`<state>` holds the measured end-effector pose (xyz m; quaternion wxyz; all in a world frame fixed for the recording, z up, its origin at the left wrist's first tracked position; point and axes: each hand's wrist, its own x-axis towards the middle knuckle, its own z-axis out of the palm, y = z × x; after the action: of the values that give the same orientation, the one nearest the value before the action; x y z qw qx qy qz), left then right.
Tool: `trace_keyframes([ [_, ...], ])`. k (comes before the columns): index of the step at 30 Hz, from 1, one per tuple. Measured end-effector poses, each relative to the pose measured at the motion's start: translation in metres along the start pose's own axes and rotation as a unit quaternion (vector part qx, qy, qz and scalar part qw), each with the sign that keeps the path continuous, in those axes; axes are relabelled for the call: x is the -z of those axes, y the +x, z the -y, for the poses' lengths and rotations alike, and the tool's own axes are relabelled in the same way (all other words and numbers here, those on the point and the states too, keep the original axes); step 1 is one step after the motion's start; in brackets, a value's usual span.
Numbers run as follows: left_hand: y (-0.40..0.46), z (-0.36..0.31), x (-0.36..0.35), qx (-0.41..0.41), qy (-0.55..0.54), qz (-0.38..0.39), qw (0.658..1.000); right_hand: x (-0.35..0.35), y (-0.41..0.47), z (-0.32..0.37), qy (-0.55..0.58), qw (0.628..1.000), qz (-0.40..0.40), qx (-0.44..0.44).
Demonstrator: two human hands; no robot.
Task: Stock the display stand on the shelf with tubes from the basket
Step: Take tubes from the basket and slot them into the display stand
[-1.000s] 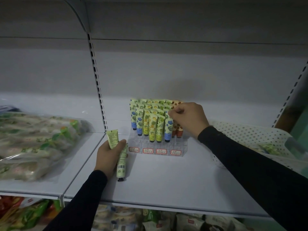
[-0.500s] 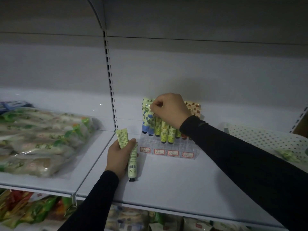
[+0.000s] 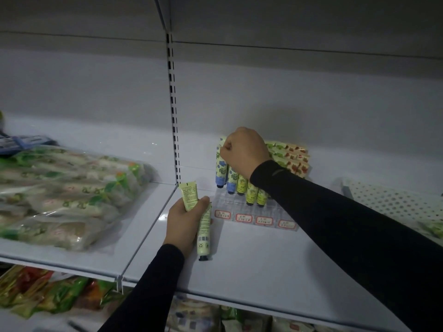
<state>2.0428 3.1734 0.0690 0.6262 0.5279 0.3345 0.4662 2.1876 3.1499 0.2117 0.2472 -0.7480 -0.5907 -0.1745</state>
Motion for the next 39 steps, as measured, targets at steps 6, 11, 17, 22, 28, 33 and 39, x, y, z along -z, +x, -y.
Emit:
trace_keyframes([
  [6, 0.0, 0.001, 0.001, 0.002, -0.001, 0.001, 1.0, -0.002, 0.003, -0.004, -0.009, 1.0, 0.005, 0.002],
  [11, -0.001, 0.001, 0.0, 0.009, -0.011, 0.0, 1.0, -0.012, -0.002, -0.01, -0.006, 1.0, 0.0, -0.011],
  [17, 0.0, 0.001, 0.0, 0.005, -0.007, 0.003, 1.0, -0.009, 0.009, -0.011, 0.024, 0.998, 0.033, -0.045],
  [22, 0.002, 0.003, 0.001, 0.001, -0.005, 0.003, 1.0, -0.006, 0.011, -0.009, 0.036, 0.996, 0.054, -0.062],
  [28, 0.001, 0.002, 0.001, 0.0, -0.005, 0.007, 1.0, -0.007, 0.012, -0.009, 0.03, 0.996, 0.061, -0.06],
  [33, 0.002, 0.004, 0.001, 0.002, -0.004, 0.006, 1.0, -0.009, 0.013, -0.009, 0.029, 0.995, 0.07, -0.066],
  [39, 0.002, 0.003, 0.001, 0.005, 0.003, 0.005, 1.0, -0.011, 0.009, -0.009, 0.003, 0.996, 0.058, -0.061],
])
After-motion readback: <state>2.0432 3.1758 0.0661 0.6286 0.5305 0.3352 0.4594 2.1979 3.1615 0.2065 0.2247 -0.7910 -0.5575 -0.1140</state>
